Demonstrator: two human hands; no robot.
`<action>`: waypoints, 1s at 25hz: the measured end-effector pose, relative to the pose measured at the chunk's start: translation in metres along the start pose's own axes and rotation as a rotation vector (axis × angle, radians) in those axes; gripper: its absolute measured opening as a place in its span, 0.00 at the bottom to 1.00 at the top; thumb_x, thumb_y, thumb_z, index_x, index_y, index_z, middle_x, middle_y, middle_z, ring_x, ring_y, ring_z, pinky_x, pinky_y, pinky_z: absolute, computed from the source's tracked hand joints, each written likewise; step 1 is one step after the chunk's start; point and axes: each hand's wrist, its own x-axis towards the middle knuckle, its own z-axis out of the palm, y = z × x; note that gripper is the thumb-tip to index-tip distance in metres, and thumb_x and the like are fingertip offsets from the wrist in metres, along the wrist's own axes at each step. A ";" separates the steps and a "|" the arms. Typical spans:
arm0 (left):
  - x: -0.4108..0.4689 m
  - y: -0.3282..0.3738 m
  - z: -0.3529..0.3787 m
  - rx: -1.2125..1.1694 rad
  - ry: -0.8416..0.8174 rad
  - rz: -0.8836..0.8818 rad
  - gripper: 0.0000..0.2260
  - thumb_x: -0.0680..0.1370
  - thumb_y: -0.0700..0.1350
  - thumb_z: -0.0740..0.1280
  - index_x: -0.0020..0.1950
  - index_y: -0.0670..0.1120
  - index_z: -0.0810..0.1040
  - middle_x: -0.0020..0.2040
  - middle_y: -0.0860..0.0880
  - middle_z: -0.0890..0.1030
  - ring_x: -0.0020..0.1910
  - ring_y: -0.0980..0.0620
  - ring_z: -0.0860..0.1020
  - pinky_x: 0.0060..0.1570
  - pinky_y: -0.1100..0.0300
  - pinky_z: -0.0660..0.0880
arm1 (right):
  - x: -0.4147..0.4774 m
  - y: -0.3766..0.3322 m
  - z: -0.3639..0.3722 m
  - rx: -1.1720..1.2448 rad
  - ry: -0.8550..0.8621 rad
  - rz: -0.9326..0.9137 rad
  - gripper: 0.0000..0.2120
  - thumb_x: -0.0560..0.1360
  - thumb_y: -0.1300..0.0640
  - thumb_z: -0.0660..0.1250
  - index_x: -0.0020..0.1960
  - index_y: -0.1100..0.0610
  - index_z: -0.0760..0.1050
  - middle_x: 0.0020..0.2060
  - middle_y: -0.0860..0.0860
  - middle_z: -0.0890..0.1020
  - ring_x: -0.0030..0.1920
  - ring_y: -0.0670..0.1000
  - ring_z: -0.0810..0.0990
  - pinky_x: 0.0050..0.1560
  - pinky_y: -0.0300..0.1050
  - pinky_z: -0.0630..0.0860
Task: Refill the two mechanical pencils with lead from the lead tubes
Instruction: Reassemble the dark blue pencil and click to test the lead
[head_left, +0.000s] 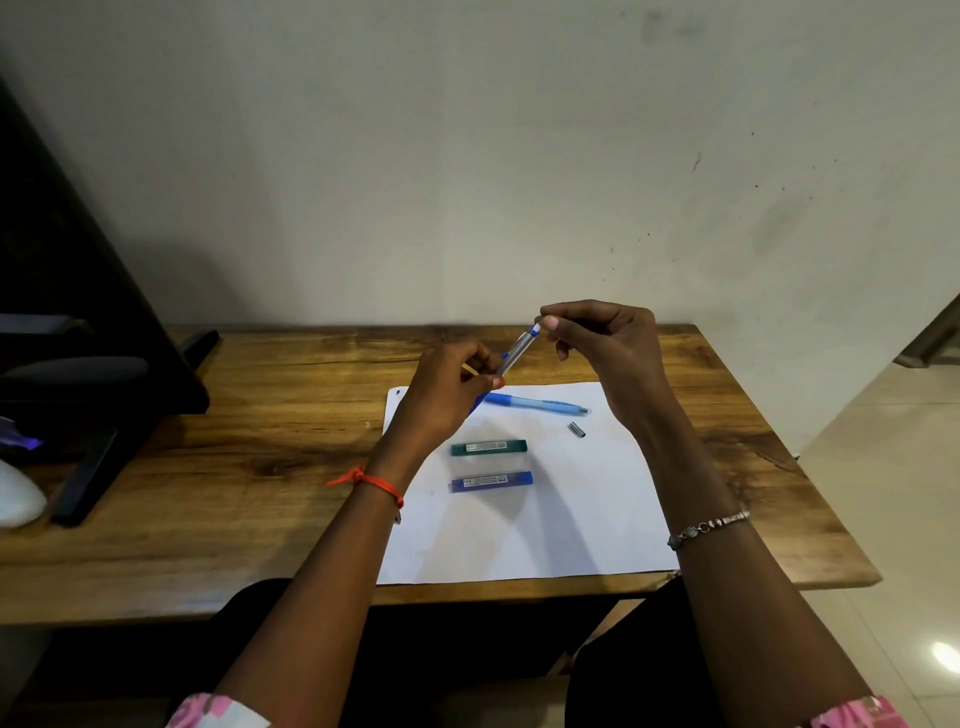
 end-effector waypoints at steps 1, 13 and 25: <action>0.000 0.000 0.000 -0.006 -0.002 -0.002 0.05 0.73 0.36 0.69 0.48 0.39 0.78 0.43 0.48 0.77 0.38 0.53 0.75 0.35 0.69 0.72 | 0.000 0.000 0.000 0.001 -0.004 -0.007 0.08 0.71 0.67 0.70 0.49 0.61 0.81 0.31 0.46 0.84 0.29 0.46 0.76 0.33 0.37 0.74; -0.001 0.005 -0.002 -0.023 -0.030 0.002 0.05 0.73 0.36 0.68 0.48 0.39 0.77 0.44 0.47 0.77 0.43 0.49 0.76 0.44 0.56 0.76 | 0.001 0.004 0.000 0.034 -0.031 0.021 0.06 0.71 0.66 0.69 0.46 0.58 0.82 0.35 0.50 0.84 0.36 0.53 0.76 0.35 0.39 0.75; -0.004 0.006 0.002 0.039 0.043 0.087 0.04 0.74 0.36 0.67 0.48 0.39 0.78 0.43 0.49 0.77 0.42 0.54 0.73 0.34 0.80 0.66 | 0.001 0.002 -0.001 0.085 -0.034 0.054 0.08 0.70 0.70 0.68 0.45 0.61 0.82 0.35 0.53 0.84 0.33 0.51 0.77 0.36 0.39 0.75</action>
